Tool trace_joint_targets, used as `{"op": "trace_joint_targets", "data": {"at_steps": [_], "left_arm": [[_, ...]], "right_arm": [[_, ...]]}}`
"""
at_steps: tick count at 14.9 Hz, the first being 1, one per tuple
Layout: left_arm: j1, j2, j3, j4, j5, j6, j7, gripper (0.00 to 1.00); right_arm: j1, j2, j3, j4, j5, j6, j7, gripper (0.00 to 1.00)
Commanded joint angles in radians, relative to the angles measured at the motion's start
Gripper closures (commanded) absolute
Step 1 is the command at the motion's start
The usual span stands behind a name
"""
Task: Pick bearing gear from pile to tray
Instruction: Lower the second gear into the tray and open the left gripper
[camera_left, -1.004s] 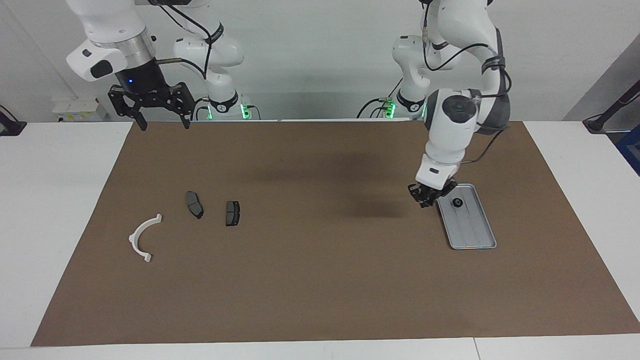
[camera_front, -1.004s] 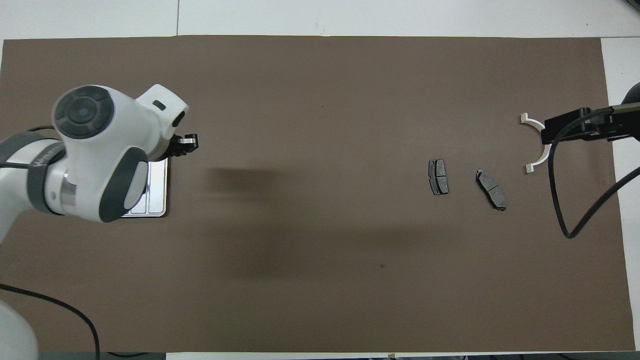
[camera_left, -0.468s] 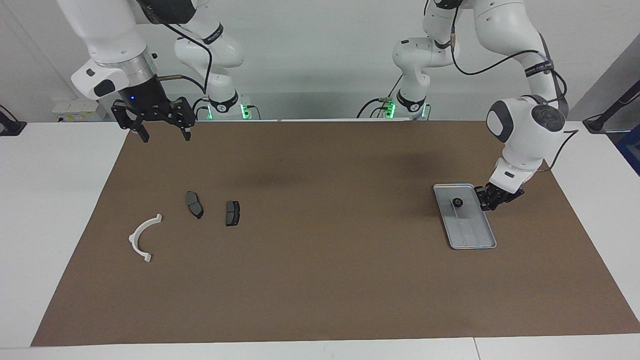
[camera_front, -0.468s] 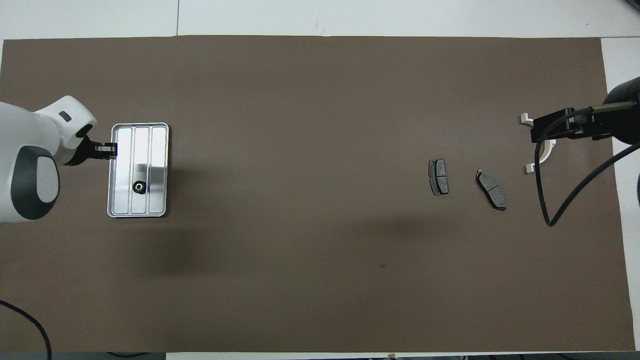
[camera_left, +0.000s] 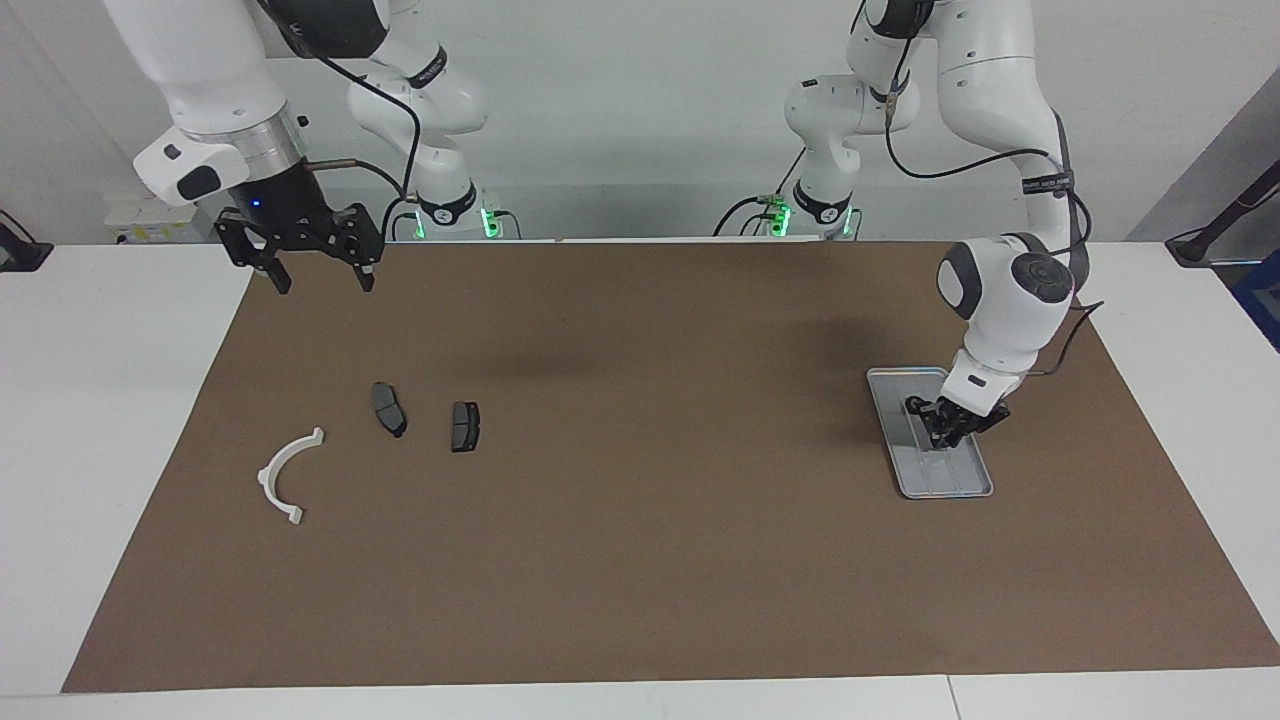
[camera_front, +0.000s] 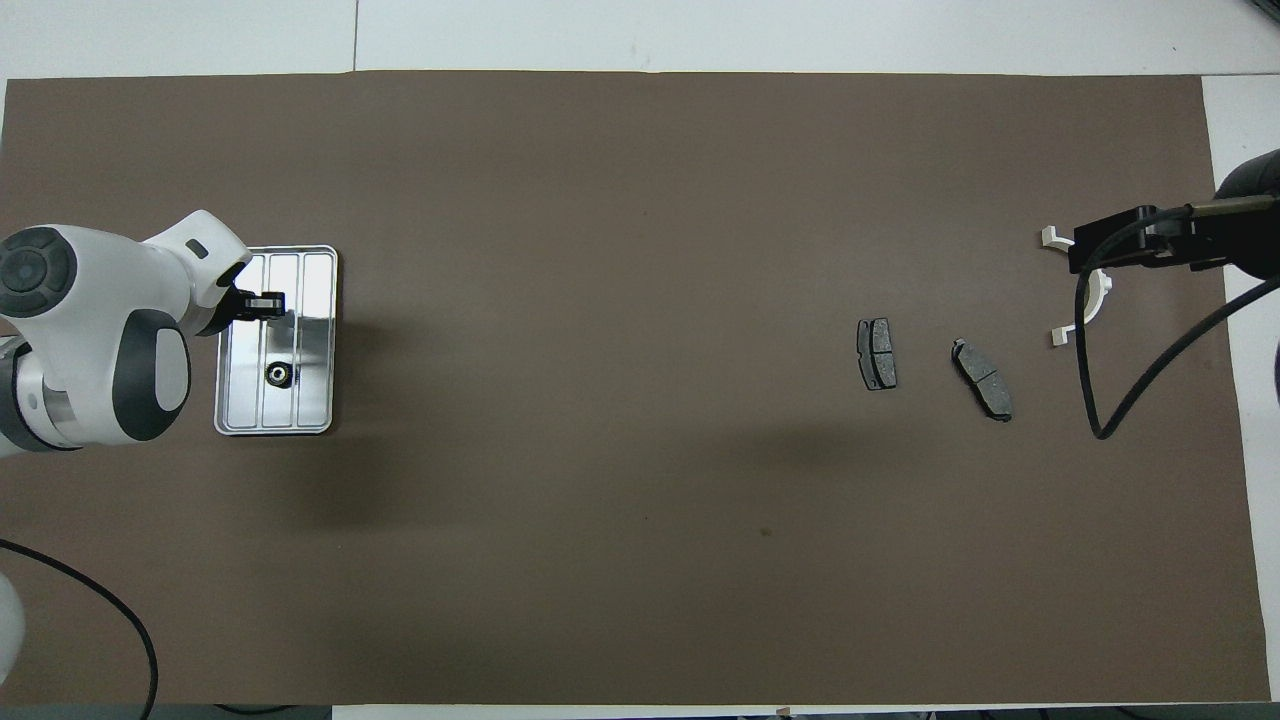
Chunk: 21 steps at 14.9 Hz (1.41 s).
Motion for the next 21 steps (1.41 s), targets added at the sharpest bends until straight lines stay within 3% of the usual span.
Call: {"op": "trace_joint_targets", "data": {"at_steps": [1, 9, 12, 14, 16, 17, 21], "left_arm": [[-0.018, -0.003, 0.01, -0.021, -0.012, 0.036, -0.019, 0.9], [-0.023, -0.006, 0.01, -0.063, -0.012, 0.082, -0.022, 0.89], [-0.023, -0.006, 0.01, -0.063, -0.012, 0.082, -0.022, 0.82], [-0.023, -0.006, 0.01, -0.064, -0.012, 0.082, -0.022, 0.64], [-0.023, -0.006, 0.01, -0.063, -0.012, 0.082, -0.02, 0.37], [-0.023, -0.006, 0.012, -0.063, -0.013, 0.08, -0.02, 0.32], [-0.021, -0.006, 0.01, -0.038, -0.013, 0.071, -0.022, 0.28]], "right_arm": [[0.027, 0.002, -0.042, -0.019, 0.008, 0.026, -0.024, 0.0], [0.015, 0.007, -0.054, -0.033, 0.012, 0.02, -0.024, 0.0], [0.016, 0.005, -0.057, -0.023, 0.005, -0.035, -0.021, 0.0], [0.018, 0.005, -0.057, -0.02, 0.0, -0.048, -0.021, 0.0], [0.019, 0.005, -0.056, -0.02, -0.028, -0.042, -0.021, 0.0], [0.019, 0.005, -0.056, -0.02, -0.029, -0.042, -0.021, 0.0], [0.024, 0.005, -0.054, -0.02, -0.026, -0.045, -0.019, 0.0]]}}
